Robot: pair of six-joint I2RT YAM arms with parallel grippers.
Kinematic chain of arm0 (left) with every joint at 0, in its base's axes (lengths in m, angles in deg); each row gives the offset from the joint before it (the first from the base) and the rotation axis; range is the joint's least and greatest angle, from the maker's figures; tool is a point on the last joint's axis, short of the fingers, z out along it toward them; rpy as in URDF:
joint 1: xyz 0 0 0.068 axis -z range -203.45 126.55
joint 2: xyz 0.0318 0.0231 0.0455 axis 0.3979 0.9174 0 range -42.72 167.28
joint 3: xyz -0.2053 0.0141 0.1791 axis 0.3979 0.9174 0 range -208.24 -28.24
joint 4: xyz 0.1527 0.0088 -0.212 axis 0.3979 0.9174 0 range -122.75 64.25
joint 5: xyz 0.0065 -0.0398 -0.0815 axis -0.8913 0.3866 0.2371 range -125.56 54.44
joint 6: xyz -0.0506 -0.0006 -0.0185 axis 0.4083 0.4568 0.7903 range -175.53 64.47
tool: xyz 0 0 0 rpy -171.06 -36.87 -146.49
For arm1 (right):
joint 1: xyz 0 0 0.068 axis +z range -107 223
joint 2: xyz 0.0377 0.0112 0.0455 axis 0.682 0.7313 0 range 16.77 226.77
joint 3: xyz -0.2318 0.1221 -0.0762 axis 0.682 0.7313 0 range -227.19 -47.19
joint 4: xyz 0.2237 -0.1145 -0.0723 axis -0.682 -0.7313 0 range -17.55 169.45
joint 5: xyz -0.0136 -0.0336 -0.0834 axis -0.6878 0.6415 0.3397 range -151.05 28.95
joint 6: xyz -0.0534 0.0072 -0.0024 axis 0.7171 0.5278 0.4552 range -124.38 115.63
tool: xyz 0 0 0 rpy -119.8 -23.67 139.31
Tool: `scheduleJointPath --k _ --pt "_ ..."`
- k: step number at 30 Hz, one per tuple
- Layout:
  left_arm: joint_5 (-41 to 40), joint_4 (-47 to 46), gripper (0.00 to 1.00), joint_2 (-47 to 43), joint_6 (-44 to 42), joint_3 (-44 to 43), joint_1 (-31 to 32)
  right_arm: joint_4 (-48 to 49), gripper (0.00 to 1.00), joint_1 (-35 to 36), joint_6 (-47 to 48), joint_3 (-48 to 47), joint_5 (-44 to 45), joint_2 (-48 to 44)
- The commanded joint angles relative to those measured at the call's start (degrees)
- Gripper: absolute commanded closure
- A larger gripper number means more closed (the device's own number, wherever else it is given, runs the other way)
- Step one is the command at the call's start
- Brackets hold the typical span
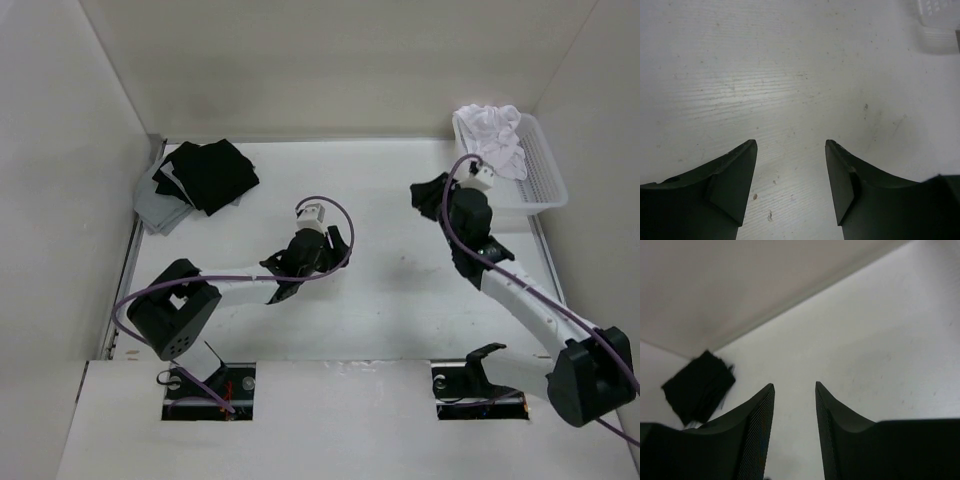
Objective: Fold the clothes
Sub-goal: Grab the tank top from the pile
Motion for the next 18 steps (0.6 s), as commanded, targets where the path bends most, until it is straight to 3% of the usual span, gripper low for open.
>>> scheduleJointPath --k 1,2,4,6,11,18 --pt "1.62 -6.85 0.44 -2.50 -4.27 2.13 1.66 -1.53 0.68 -7.03 0.56 -11.07 2.08 6.27" --pt "1.79 -7.73 0.44 -2.76 -4.27 2.65 1.66 -1.97 0.80 -9.83 -0.31 -14.84 1.82 9.24" --pt "1.79 -8.53 0.44 -3.64 -4.01 3.62 1.83 -1.71 0.94 -13.26 -0.85 -19.33 2.52 13.47" --pt "1.44 -10.81 0.44 -4.61 -3.83 5.11 2.10 -3.37 1.00 -18.97 -1.37 -26.62 2.26 21.11" --pt "1.09 -13.36 0.44 -6.19 -3.39 7.31 1.05 -6.71 1.00 -26.80 1.08 -39.02 -0.11 35.44" --pt "1.97 -15.73 0.44 -4.70 -2.07 8.11 -0.36 -5.66 0.76 -34.02 3.81 -54.58 -4.41 54.87"
